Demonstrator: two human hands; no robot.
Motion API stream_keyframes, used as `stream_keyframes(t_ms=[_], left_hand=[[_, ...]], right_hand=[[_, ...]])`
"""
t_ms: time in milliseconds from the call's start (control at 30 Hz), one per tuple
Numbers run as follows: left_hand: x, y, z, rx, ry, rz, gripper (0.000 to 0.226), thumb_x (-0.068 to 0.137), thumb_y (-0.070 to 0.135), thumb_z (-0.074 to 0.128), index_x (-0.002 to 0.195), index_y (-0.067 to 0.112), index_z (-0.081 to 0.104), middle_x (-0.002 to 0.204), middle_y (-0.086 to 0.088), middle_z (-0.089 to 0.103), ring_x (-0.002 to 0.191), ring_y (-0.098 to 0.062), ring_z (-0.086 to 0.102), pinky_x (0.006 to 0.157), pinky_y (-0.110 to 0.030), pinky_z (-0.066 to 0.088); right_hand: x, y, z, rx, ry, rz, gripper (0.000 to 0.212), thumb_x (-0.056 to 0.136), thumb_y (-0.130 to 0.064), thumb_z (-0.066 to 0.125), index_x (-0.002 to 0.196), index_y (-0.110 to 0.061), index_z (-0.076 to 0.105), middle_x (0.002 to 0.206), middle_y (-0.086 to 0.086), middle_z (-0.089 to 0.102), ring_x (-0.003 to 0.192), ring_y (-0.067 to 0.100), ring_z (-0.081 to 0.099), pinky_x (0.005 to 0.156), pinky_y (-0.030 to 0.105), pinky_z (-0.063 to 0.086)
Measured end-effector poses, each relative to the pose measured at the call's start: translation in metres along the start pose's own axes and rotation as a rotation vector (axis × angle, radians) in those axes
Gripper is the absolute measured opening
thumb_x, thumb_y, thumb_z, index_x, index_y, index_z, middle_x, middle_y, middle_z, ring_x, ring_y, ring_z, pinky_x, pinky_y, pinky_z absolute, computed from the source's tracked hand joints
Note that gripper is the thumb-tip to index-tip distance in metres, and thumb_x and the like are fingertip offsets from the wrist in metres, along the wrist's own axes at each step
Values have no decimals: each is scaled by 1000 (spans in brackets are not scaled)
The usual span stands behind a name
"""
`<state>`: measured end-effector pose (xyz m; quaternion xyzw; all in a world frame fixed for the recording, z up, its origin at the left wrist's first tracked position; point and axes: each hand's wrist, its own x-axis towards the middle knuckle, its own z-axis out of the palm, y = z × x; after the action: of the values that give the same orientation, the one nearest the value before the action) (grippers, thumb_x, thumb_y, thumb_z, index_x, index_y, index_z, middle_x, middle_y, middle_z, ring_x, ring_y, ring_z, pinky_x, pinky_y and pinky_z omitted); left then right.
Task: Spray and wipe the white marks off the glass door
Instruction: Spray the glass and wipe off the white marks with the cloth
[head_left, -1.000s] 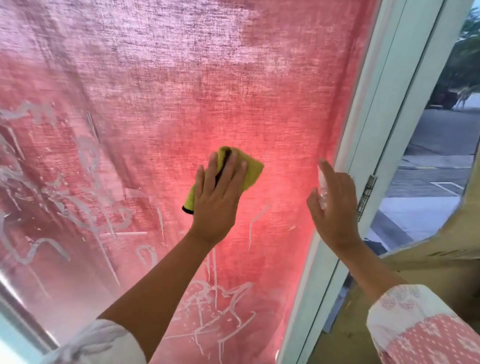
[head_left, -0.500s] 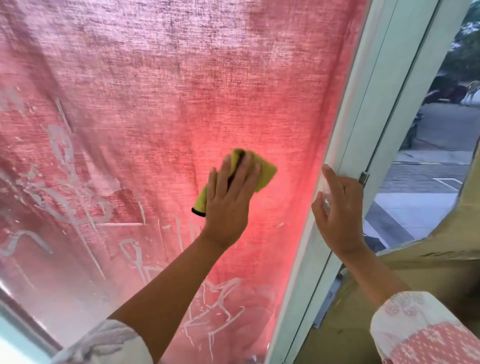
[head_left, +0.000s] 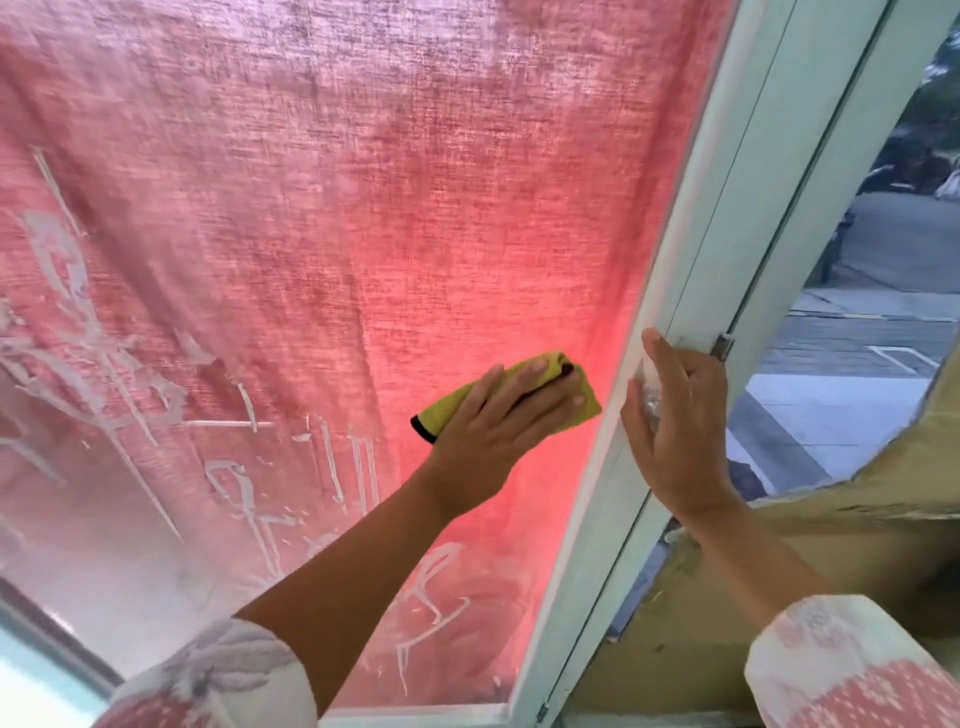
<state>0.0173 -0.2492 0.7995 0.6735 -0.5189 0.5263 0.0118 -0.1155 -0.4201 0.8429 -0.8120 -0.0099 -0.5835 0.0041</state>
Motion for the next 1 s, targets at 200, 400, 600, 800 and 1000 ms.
stream_keyframes(t_ms=[200,400,600,800,1000], left_hand=[[80,-18,-32,-131,276,-474,61,92,1,54,147,18,33,154,-3,24,145,-37,11,118,-49,10],[44,19,0,-36,185,-310,65,88,1,47,147,23,30,155,0,25,148,-30,3,120,-45,8],[-57,47,27,-44,-150,86,80,74,-7,34,147,25,31,153,8,25,149,-22,-3,120,-40,8],[-12,32,9,-61,-13,-175,81,84,1,48,153,23,13,162,3,-2,148,-26,-3,120,-46,3],[22,38,7,-92,131,-347,63,92,21,59,147,24,28,155,-4,22,147,-30,-6,119,-48,5]], right_hand=[[0,-1,-1,34,-12,11,55,85,4,59,134,-6,37,100,6,38,91,26,42,88,27,34],[-1,0,0,38,2,22,51,88,2,57,134,-7,38,99,6,39,89,27,43,87,30,36],[-3,4,0,27,-19,-26,54,87,5,58,135,-8,37,96,11,45,88,26,43,87,27,31],[-3,-1,1,41,4,4,54,86,6,58,134,-9,38,98,5,37,89,26,42,86,35,37],[-3,-2,1,29,15,2,50,88,3,55,133,-9,38,99,7,37,90,26,42,87,36,37]])
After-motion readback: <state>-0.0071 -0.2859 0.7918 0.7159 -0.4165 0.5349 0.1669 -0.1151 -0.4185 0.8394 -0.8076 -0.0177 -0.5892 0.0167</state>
